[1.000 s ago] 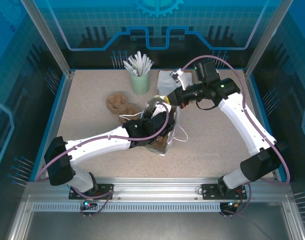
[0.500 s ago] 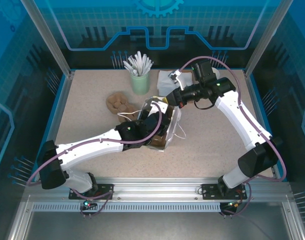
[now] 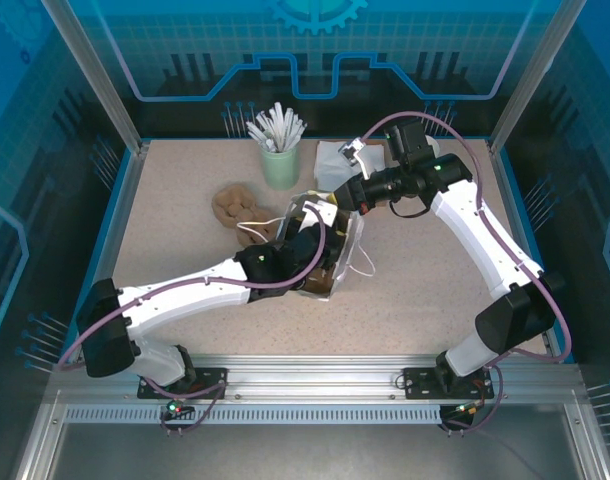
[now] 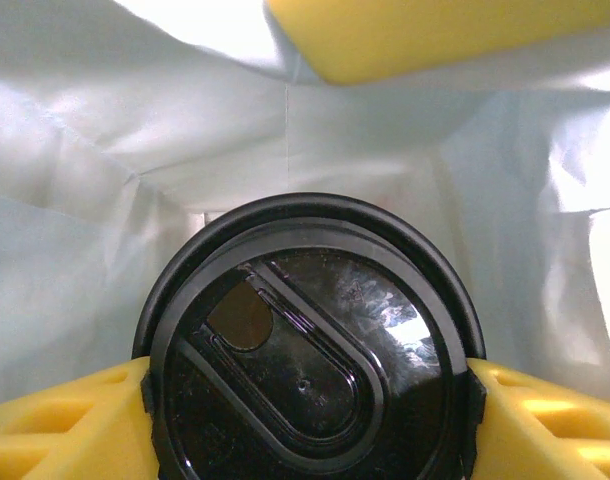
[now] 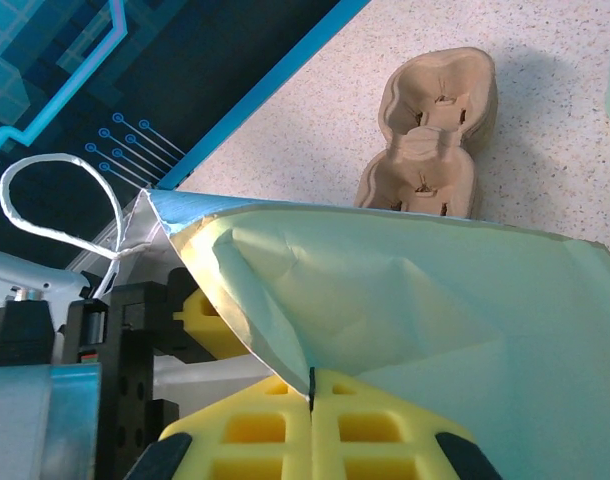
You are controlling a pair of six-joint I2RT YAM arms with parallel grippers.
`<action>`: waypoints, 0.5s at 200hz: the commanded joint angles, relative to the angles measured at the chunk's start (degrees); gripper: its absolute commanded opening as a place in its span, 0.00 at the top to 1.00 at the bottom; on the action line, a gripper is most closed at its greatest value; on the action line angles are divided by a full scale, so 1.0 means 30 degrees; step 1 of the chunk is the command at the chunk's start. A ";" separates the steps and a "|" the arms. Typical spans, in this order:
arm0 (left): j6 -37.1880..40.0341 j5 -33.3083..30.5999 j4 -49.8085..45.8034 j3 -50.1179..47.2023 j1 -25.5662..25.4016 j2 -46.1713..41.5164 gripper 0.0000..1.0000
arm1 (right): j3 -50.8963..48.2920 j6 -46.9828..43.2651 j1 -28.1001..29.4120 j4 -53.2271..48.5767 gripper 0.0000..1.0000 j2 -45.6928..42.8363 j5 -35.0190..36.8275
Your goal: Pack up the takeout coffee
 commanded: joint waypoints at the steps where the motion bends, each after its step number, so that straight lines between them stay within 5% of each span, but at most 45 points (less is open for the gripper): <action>1: -0.0228 -0.0138 0.0404 0.0093 0.0346 0.0451 0.30 | -0.0087 0.0217 -0.0023 -0.0614 1.00 0.0323 -0.0523; 100: -0.0546 0.0446 0.1201 -0.0005 0.0969 0.1349 0.31 | -0.0115 0.0220 0.0007 -0.0616 1.00 0.0147 -0.0755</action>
